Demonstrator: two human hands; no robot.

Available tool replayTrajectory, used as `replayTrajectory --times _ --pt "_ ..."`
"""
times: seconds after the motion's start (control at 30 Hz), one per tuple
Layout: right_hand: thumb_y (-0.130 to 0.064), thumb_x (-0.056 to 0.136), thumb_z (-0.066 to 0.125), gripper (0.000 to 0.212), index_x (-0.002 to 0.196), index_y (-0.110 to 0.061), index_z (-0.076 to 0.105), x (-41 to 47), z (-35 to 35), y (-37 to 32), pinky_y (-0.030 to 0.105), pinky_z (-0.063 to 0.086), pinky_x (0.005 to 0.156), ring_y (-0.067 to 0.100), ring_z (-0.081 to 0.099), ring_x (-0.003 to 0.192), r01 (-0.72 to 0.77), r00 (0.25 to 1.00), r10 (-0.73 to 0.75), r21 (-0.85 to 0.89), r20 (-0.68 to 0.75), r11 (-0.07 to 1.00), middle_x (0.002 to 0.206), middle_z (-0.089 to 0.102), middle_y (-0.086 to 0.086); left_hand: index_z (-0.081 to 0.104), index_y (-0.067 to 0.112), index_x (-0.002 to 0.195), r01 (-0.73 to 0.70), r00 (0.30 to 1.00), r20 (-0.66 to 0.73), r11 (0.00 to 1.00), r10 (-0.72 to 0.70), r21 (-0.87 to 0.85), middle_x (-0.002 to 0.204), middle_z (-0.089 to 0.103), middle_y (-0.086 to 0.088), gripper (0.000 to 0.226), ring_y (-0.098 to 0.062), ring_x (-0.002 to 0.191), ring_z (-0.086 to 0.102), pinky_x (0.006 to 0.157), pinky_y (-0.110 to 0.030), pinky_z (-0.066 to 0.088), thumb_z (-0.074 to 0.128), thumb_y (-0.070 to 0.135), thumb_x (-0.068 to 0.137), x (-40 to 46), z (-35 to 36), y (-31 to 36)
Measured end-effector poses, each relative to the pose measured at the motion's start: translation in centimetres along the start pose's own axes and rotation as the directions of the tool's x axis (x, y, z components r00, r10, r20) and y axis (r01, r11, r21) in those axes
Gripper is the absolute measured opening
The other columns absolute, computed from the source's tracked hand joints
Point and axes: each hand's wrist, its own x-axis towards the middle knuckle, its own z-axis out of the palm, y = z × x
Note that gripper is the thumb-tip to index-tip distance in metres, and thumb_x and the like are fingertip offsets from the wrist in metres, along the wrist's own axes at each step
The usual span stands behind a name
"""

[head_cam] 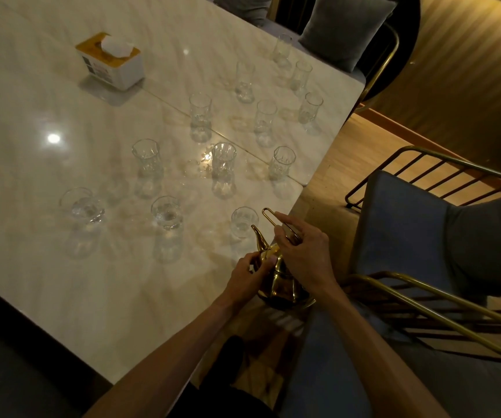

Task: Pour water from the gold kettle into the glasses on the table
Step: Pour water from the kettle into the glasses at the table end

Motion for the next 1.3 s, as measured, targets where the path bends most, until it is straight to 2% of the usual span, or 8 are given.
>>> replayTrajectory --times 0.13,0.5,0.57,0.7,0.83,1.03,1.2,1.3 --pt "-0.025 0.096 0.065 0.034 0.129 -0.037 0.064 -0.2 -0.1 -0.2 0.048 0.062 0.069 0.027 0.071 0.075 -0.001 1.000 0.001 0.045 -0.011 0.999 0.085 0.072 0.010 0.056 0.023 0.134 0.002 1.000 0.003 1.000 -0.003 0.018 0.131 0.059 0.000 0.099 -0.021 0.115 0.062 0.101 -0.047 0.052 0.056 0.092 0.063 0.1 -0.1 -0.2" --pt "-0.018 0.096 0.066 0.036 0.131 -0.027 0.066 -1.1 -0.2 0.1 0.036 0.063 0.069 0.020 0.071 0.075 0.044 0.997 -0.040 0.056 -0.068 0.997 0.087 0.072 0.008 0.057 0.021 0.133 -0.028 1.000 -0.007 0.998 0.028 0.063 0.131 0.054 0.000 0.088 -0.022 0.114 0.059 0.098 -0.041 0.053 0.059 0.081 0.068 0.1 -0.5 0.4" --pt "-0.017 0.096 0.067 0.036 0.131 -0.026 0.066 -1.3 -0.2 0.2 0.034 0.063 0.069 0.016 0.072 0.077 0.055 0.996 -0.050 0.061 -0.076 0.997 0.091 0.072 0.003 0.057 0.022 0.132 -0.034 0.999 -0.004 0.997 0.035 0.072 0.130 0.053 0.000 0.086 -0.022 0.114 0.059 0.097 -0.041 0.053 0.060 0.079 0.068 0.2 -0.6 0.5" --pt "-0.017 0.096 0.067 0.035 0.130 -0.026 0.066 -1.7 -0.1 0.5 0.028 0.063 0.079 0.001 0.070 0.093 0.078 0.994 -0.071 0.085 -0.086 0.993 0.104 0.065 -0.023 0.054 0.023 0.134 -0.030 0.999 -0.020 0.995 0.032 0.090 0.132 0.050 0.000 0.093 -0.024 0.116 0.058 0.097 -0.041 0.054 0.060 0.082 0.062 0.2 -0.9 0.4" --pt "-0.016 0.096 0.067 0.033 0.129 -0.023 0.067 -2.2 0.1 0.8 0.030 0.063 0.079 0.003 0.072 0.097 0.099 0.990 -0.086 0.115 -0.114 0.988 0.115 0.069 -0.016 0.053 0.022 0.135 -0.026 0.999 -0.032 0.995 0.029 0.093 0.134 0.049 -0.001 0.097 -0.024 0.115 0.057 0.097 -0.040 0.054 0.062 0.081 0.059 0.3 -1.2 0.3" --pt "-0.017 0.096 0.066 0.033 0.129 -0.020 0.066 -2.9 0.5 1.6 0.033 0.064 0.069 0.008 0.074 0.082 0.107 0.985 -0.083 0.158 -0.154 0.982 0.101 0.072 -0.015 0.051 0.021 0.139 -0.022 0.998 -0.057 0.994 0.028 0.104 0.138 0.047 0.000 0.102 -0.021 0.116 0.054 0.092 -0.032 0.052 0.066 0.080 0.056 0.4 -1.5 0.2" --pt "-0.015 0.096 0.066 0.032 0.129 -0.019 0.066 -3.2 0.6 1.7 0.033 0.064 0.076 0.003 0.073 0.093 0.115 0.983 -0.085 0.181 -0.163 0.977 0.108 0.068 -0.033 0.050 0.018 0.140 -0.047 0.996 -0.065 0.991 0.056 0.125 0.139 0.045 -0.001 0.090 -0.016 0.116 0.049 0.089 -0.027 0.044 0.072 0.067 0.068 0.6 -1.7 0.3" --pt "-0.018 0.096 0.066 0.032 0.128 -0.020 0.066 -3.3 0.7 1.8 0.035 0.064 0.073 0.006 0.074 0.093 0.117 0.982 -0.085 0.187 -0.171 0.975 0.108 0.068 -0.033 0.049 0.017 0.140 -0.056 0.996 -0.067 0.989 0.066 0.139 0.137 0.045 0.000 0.085 -0.014 0.116 0.047 0.089 -0.025 0.042 0.075 0.062 0.073 0.6 -1.8 0.4"
